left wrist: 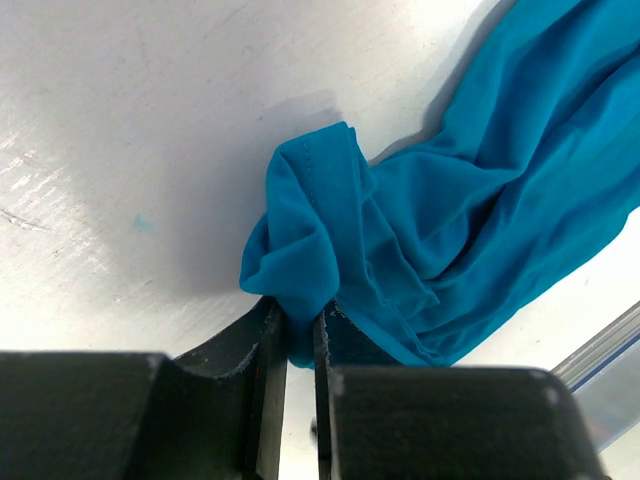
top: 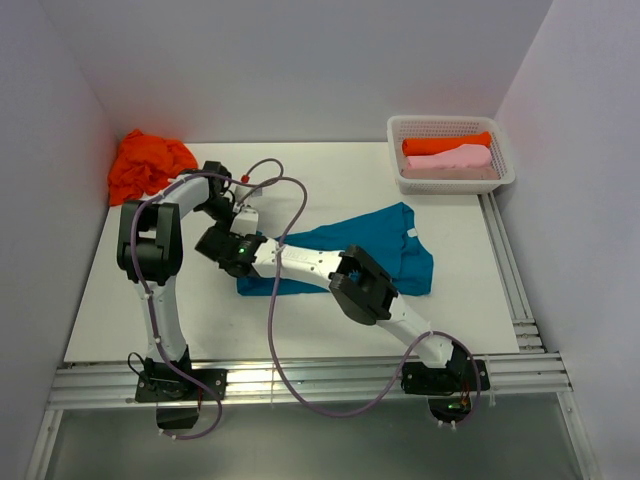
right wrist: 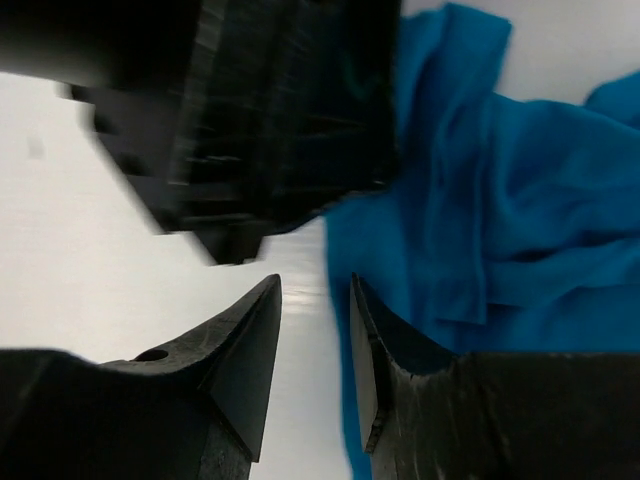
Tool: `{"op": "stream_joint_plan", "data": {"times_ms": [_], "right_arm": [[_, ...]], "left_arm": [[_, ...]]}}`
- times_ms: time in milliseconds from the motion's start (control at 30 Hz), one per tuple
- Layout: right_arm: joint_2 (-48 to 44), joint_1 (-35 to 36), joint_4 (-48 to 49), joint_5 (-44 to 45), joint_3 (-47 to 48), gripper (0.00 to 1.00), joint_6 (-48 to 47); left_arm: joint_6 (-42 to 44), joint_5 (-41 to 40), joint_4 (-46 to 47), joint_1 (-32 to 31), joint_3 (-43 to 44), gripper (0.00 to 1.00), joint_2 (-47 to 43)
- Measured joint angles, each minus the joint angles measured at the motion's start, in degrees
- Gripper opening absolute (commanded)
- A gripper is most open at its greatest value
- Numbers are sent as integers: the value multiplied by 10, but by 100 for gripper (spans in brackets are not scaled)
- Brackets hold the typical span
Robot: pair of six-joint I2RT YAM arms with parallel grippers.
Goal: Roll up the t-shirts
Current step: Roll the tshirt
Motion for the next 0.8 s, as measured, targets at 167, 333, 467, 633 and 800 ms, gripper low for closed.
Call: {"op": "stream_joint_plan", "data": {"times_ms": [167, 333, 467, 633, 800], "right_arm": [[9, 1, -26, 11, 6, 42, -9], [9, 2, -46, 18, 26, 43, -12], [10, 6, -61, 27, 28, 43, -12], [23, 12, -77, 31, 37, 44, -13], [43, 14, -87, 31, 53, 44, -15]], "left_arm": [[0, -3, -2, -2, 2, 17, 0], [0, -7, -2, -4, 3, 17, 0], [0, -9, -2, -5, 3, 17, 0], [0, -11, -3, -6, 4, 17, 0], [0, -13, -3, -7, 4, 17, 0]]}}
